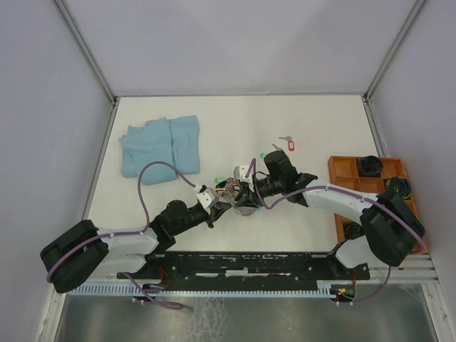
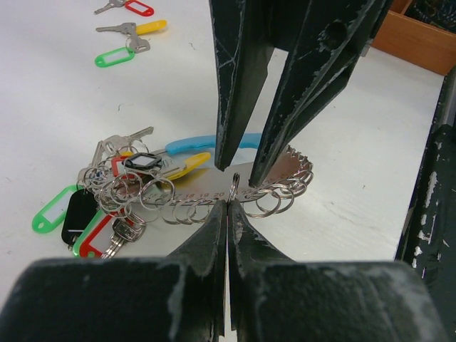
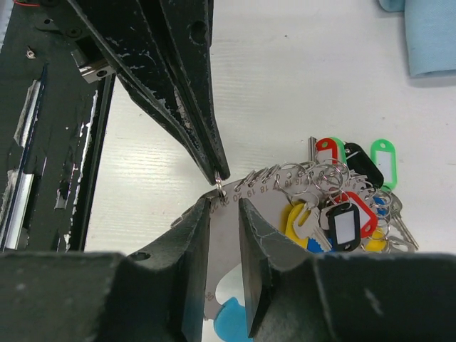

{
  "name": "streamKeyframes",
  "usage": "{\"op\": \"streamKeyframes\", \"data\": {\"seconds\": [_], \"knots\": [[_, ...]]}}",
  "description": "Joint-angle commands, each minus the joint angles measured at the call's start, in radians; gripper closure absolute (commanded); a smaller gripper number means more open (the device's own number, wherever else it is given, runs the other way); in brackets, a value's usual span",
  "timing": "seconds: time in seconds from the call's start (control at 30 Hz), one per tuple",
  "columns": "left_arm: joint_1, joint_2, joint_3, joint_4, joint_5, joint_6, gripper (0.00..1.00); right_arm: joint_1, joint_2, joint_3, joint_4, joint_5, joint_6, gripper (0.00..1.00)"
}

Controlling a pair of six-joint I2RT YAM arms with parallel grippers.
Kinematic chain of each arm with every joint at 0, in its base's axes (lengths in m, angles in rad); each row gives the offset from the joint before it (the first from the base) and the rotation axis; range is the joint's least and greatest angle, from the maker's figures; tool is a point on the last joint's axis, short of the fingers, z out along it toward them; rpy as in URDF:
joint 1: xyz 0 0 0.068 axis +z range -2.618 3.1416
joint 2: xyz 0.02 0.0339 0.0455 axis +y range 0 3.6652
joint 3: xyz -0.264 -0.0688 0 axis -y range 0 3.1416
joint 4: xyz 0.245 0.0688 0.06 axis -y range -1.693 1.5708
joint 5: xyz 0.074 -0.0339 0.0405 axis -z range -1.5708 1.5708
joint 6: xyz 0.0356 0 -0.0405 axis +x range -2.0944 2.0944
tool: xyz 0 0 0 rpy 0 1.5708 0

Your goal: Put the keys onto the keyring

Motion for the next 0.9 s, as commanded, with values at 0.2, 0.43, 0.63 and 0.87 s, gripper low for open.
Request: {"op": "streamKeyframes", "data": {"seconds": [0.2,0.43,0.63,0.87], "knots": [[0.003,-0.014,-0.006,0.107,0.02,0.041,0.97,-0.003,0.089,0.064,0.1,-0.095,0.05,0.79],[0.003,-0.015,0.005,0.064,-0.004,0.04,0.96,-0.003,0.051,0.115,-0.06,-0.066,-0.002,0.99],[0.004,-0.044,-0.003,0.045,-0.084,0.008,0.87,-0.003,-0.006,0.139,-0.177,-0.001,-0.014,0.99],[0.006,-0.064,-0.005,0.022,-0.121,-0.032,0.75,0.016,-0.024,0.226,-0.347,0.115,-0.018,0.99]]}}
